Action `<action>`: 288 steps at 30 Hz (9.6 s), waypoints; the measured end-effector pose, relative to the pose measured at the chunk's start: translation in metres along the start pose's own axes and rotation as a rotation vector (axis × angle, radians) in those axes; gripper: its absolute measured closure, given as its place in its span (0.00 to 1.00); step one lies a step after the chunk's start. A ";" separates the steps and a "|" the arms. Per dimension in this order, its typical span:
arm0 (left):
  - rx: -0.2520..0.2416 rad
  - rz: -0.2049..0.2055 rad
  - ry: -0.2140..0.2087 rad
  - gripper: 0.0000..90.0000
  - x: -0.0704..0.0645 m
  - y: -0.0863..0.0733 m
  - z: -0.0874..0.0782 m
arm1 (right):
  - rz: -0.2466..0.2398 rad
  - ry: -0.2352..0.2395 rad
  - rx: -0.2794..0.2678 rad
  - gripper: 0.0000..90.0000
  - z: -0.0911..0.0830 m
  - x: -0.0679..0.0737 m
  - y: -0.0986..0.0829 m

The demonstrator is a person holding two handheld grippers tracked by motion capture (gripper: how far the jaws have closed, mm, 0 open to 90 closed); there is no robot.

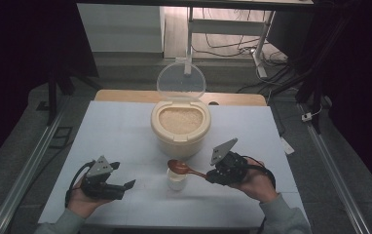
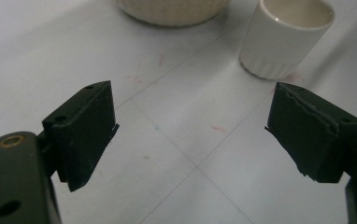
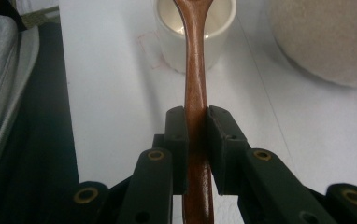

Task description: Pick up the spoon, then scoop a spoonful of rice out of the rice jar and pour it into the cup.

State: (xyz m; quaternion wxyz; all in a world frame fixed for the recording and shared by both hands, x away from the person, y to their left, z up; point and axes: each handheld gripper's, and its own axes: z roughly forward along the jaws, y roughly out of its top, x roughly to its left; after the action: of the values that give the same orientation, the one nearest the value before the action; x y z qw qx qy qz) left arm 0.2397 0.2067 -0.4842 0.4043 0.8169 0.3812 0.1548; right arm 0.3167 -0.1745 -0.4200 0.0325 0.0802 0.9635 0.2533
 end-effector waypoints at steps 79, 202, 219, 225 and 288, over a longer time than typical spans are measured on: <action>0.322 0.481 -0.190 0.88 -0.071 0.079 0.052 | -0.311 -0.052 0.002 0.83 0.049 0.040 0.084; -0.012 0.027 -0.007 0.35 -0.007 0.001 0.006 | 0.415 0.017 -0.876 0.92 -0.004 0.010 0.011; 0.002 -0.016 0.038 0.31 0.016 -0.021 0.006 | 0.423 -0.021 -0.945 0.92 -0.031 -0.002 -0.005; 0.014 -0.023 0.043 0.31 0.018 -0.027 0.005 | 0.416 -0.047 -0.973 0.92 -0.043 -0.005 -0.006; 0.035 -0.024 0.042 0.26 0.017 -0.024 0.011 | 0.464 -0.387 -0.895 0.92 -0.074 -0.070 0.008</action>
State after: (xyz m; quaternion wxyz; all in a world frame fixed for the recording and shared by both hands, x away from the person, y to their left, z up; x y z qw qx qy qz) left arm 0.2452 0.2224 -0.5101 0.3836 0.8158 0.4020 0.1602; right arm 0.3789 -0.2149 -0.3505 0.1834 0.3145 0.6950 0.6201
